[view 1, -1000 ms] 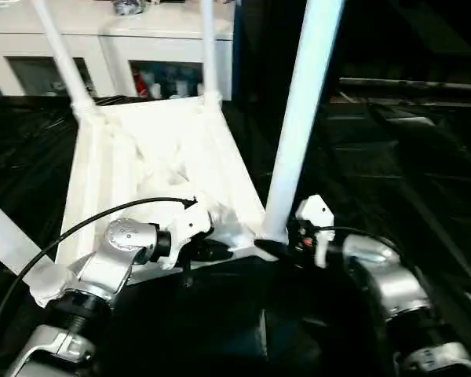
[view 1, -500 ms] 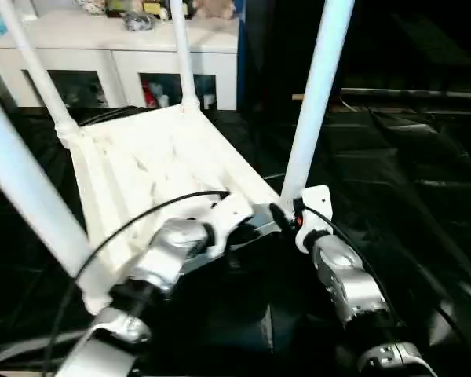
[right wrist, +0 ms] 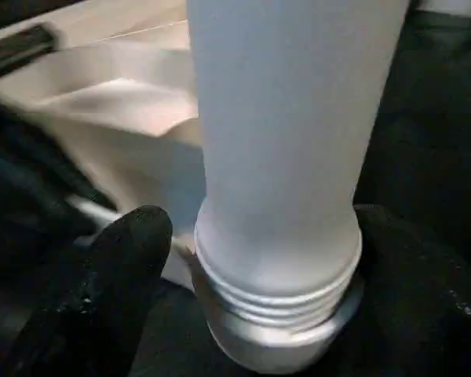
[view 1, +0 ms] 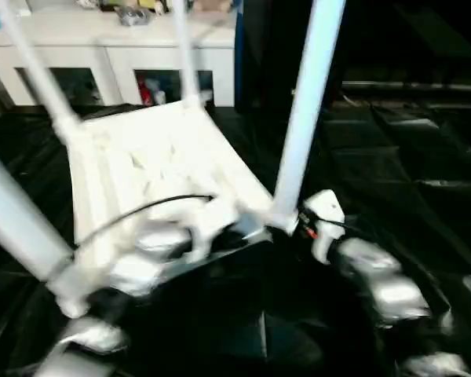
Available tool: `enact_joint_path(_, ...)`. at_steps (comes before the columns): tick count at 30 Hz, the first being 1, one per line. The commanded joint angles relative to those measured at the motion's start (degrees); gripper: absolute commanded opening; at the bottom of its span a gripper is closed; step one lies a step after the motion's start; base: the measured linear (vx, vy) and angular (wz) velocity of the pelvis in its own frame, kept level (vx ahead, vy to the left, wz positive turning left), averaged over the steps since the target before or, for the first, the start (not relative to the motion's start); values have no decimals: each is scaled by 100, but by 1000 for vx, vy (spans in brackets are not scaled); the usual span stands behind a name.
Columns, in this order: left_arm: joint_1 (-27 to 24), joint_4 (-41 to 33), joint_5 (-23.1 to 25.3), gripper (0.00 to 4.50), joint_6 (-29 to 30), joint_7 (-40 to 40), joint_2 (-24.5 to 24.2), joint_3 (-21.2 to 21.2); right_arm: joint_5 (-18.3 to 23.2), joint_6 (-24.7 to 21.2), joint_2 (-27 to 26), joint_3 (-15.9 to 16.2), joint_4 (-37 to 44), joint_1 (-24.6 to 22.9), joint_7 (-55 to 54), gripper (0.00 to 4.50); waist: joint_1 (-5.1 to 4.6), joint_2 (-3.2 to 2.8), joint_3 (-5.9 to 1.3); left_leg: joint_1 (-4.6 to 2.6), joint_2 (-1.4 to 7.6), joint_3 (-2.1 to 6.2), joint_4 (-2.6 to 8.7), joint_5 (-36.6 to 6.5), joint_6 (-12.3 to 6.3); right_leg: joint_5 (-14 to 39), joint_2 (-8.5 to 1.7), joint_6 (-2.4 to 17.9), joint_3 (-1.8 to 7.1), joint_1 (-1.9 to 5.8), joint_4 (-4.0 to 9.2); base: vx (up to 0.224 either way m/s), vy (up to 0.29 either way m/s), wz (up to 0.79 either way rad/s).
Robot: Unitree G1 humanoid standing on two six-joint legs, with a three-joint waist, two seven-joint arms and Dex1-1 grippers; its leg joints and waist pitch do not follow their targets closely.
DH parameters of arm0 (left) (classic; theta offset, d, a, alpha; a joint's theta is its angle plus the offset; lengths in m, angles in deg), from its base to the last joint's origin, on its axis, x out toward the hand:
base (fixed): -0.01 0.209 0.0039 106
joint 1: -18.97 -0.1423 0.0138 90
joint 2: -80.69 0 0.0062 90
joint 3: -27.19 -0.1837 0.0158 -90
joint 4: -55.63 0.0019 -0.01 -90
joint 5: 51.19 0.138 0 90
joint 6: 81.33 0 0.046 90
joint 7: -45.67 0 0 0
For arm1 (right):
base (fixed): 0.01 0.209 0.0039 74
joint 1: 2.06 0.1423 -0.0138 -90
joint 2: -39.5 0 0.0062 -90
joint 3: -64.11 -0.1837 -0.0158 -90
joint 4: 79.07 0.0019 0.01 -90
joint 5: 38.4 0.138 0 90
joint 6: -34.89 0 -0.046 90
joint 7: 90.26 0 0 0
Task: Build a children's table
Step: Rotate leg to tighten
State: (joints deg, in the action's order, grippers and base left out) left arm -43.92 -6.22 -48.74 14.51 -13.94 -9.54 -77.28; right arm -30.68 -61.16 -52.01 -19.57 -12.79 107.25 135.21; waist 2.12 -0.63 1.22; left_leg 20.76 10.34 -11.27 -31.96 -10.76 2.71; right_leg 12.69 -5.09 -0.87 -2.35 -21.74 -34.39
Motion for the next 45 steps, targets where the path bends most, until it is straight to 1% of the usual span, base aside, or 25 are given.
enact_joint_path(1,-256,156,-176,0,-14,-370,-61,-135,97,-40,126,238,265,40,554,389,38,124,-230,2,286,113,264,-644,-699,366,-306,1325,204,191,375,0,0,0)
enact_joint_path(2,-264,147,-189,0,0,-412,-89,-136,94,-42,160,251,275,42,604,389,29,125,-223,16,285,100,253,-619,-720,252,-300,1403,204,182,352,0,0,0)
enact_joint_path(3,-288,113,-231,0,18,-540,-168,-138,94,-62,247,283,294,53,731,389,27,116,-208,6,297,102,265,-708,-701,335,-304,1448,198,168,360,0,0,0)
enact_joint_path(6,-384,-72,-350,0,125,-873,-363,-136,75,-130,423,369,287,105,968,389,16,121,-194,-13,309,111,288,-1016,-558,683,-301,1448,198,157,374,0,0,0)
enact_joint_path(9,-452,-192,-407,0,223,-1008,-459,-139,-11,-128,522,491,267,124,1120,389,11,109,-194,-29,315,100,292,-1077,-489,705,-303,1449,213,147,378,0,0,0)
enact_joint_path(10,-457,-197,-409,0,225,-1014,-465,-139,-16,-126,523,495,259,127,1130,389,8,130,-195,-25,314,99,290,-1020,-484,594,-302,1457,214,156,364,0,0,0)
enact_joint_path(13,-468,-197,-414,0,207,-990,-482,-123,-41,-70,452,463,113,214,1079,389,9,151,-202,-13,295,88,266,-841,-538,310,-308,1505,216,172,339,0,0,0)
enact_joint_path(14,-469,-200,-423,0,208,-999,-489,-126,-21,-78,441,450,101,228,1097,364,15,157,-203,-12,293,87,261,-807,-562,282,-312,1512,215,177,335,0,0,0)
enact_joint_path(17,-476,-215,-443,0,224,-996,-500,-117,67,-94,407,430,78,285,1127,352,19,174,-200,-12,292,87,256,-802,-581,367,-316,1497,215,181,336,0,0,0)
enact_joint_path(19,-480,-224,-446,0,229,-1000,-503,-118,79,-92,410,439,80,288,1141,326,17,166,-202,-15,299,90,256,-758,-587,342,-312,1498,213,179,328,0,0,0)
enact_joint_path(24,-518,-298,-451,0,278,-1028,-519,-121,104,-85,409,445,86,281,1187,285,25,168,-220,-11,288,80,224,-540,-688,-39,-303,1581,210,197,284,0,0,0)
enact_joint_path(28,-522,-286,-444,0,267,-1002,-511,-141,65,-75,400,458,65,245,1161,275,24,173,-223,-11,285,79,214,-519,-711,-50,-302,1592,207,202,280,0,0,0)
enact_joint_path(31,-507,-244,-364,0,256,-870,-450,-178,-8,-60,327,467,-13,191,960,274,21,169,-216,-14,287,83,221,-592,-673,84,-300,1584,205,198,289,0,0,0)
enact_joint_path(32,-457,-124,-247,0,241,-590,-331,-191,-63,-54,174,409,-136,145,609,273,15,169,-209,-14,287,81,223,-639,-645,166,-303,1568,212,189,298,0,0,0)
enact_joint_path(33,-401,5,-140,0,214,-305,-205,-193,-109,-52,8,330,-272,112,232,272,5,159,-184,-28,285,77,242,-786,-571,421,-300,1533,218,155,342,0,0,0)
enact_joint_path(34,-330,142,-62,0,179,-21,-49,-183,-140,-59,-185,239,-404,74,-169,272,-10,161,-156,-32,290,90,277,-1087,-417,926,-316,1459,222,138,396,0,0,0)
enact_joint_path(35,-310,177,-47,0,177,52,-3,-179,-148,-63,-236,216,-438,63,-276,272,-11,173,-156,-42,292,98,285,-1210,-326,1164,-316,1396,222,143,413,0,0,0)
enact_joint_path(36,-287,205,-30,0,207,138,70,-187,-154,-64,-324,181,-485,32,-441,272,-7,173,-149,-52,293,113,302,-1376,-199,1544,-329,1266,228,144,442,0,0,0)
enact_joint_path(37,-245,259,15,0,231,306,196,-207,-175,-57,-478,119,-570,-18,-754,272,-18,169,-138,-54,291,114,310,-1456,-156,1680,-332,1215,235,127,457,0,0,0)
enact_joint_path(39,-139,390,111,0,323,669,465,-244,-229,-113,-784,-22,-729,-85,-1450,272,-39,169,-86,-105,287,139,356,-1951,40,2442,-333,961,243,56,544,0,0,0)
enact_joint_path(40,-104,432,135,0,356,769,542,-255,-246,-136,-866,-61,-770,-95,-1645,272,-41,177,-86,-117,283,162,358,-2081,85,2661,-342,893,236,56,557,0,0,0)
enact_joint_path(41,-28,540,214,0,393,1025,672,-264,-265,-157,-994,-130,-826,-86,-1953,272,-38,182,-89,-127,278,180,367,-2201,111,2962,-353,756,237,49,590,0,0,0)
enact_joint_path(43,123,750,325,0,517,1532,966,-263,-259,-216,-1273,-303,-979,4,-2595,272,-52,166,-85,-171,271,176,361,-2340,156,3121,-347,657,256,-17,638,0,0,0)
enact_joint_path(44,213,896,403,0,526,1831,1130,-236,-273,-218,-1425,-390,-1082,91,-2915,272,-39,122,-87,-202,263,196,366,-2437,190,3243,-350,604,250,-37,656,0,0,0)
enact_joint_path(45,213,896,403,0,526,1831,1130,-236,-273,-218,-1425,-390,-1082,91,-2915,272,-54,139,-86,-194,261,196,371,-2463,197,3256,-344,584,249,-37,668,0,0,0)
